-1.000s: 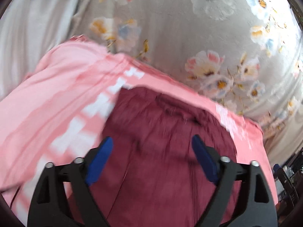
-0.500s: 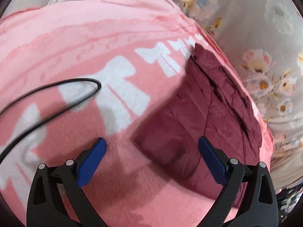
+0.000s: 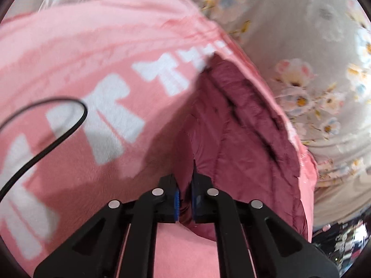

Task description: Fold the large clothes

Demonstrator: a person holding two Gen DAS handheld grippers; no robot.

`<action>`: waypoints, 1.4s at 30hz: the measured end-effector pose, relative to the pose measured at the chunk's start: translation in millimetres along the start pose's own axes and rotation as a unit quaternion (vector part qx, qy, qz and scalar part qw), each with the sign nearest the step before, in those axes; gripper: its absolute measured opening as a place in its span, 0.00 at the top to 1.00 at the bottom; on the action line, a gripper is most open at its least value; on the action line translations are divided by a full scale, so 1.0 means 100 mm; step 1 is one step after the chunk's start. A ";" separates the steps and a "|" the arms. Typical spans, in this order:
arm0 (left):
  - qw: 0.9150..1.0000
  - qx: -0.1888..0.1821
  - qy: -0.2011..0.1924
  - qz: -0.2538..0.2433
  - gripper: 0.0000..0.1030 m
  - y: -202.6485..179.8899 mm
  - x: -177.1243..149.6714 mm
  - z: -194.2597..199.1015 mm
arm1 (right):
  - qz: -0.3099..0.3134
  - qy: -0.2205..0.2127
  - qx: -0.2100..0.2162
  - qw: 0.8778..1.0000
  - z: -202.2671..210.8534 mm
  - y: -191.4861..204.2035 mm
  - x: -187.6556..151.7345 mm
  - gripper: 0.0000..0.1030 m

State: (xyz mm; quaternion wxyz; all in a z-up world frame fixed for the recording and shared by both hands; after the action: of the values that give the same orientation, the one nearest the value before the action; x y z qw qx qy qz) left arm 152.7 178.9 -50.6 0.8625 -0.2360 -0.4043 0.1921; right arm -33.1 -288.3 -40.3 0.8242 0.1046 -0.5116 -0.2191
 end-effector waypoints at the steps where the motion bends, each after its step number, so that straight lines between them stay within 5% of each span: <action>1: 1.000 -0.012 -0.005 -0.008 0.96 -0.05 0.03 0.15 | 0.034 -0.013 0.013 0.999 0.25 0.11 0.04 0.97; 3: 0.999 -0.034 -0.014 -0.027 0.96 -0.13 0.09 0.47 | 0.086 -0.031 0.032 0.995 0.59 0.27 0.08 0.97; 9: 0.989 -0.104 -0.062 -0.088 0.97 -0.28 0.10 1.74 | 0.238 -0.132 0.098 0.957 2.15 0.76 0.18 0.98; 15: 0.978 -0.150 -0.104 -0.098 0.97 -0.41 0.03 2.69 | 0.181 -0.172 0.121 0.961 2.74 0.76 0.25 0.98; 20: 0.975 -0.152 -0.126 -0.106 0.97 -0.52 -0.04 3.06 | 0.136 -0.157 0.108 0.972 2.67 0.67 0.30 0.98; 28: 0.986 -0.058 -0.128 -0.095 0.96 -0.64 0.27 2.38 | 0.019 -0.117 0.058 0.991 1.79 0.25 0.56 0.98; 35: 0.990 0.020 -0.089 -0.103 0.96 -0.74 0.42 1.15 | 0.028 -0.091 -0.007 0.995 0.76 0.19 0.56 0.98; 42: 0.989 0.064 -0.067 -0.116 0.96 -0.79 0.44 0.39 | 0.034 -0.075 -0.053 0.995 0.07 0.14 0.52 0.98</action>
State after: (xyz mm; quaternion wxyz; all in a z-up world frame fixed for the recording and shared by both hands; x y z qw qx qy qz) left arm 159.1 147.6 42.5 0.8633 -0.1179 -0.4727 0.1316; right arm -15.8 -300.0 10.4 0.7951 0.0266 -0.5626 -0.2247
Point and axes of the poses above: each gripper's, at about its wrist camera, not at the fingertips, and z roughly against the way its jaws point, y to its left, x to its top, the point moved 1 cm from there along -z, roughly the way its jaws point, and after that the axes turned 9 degrees about -y, right-handed, at the moved point
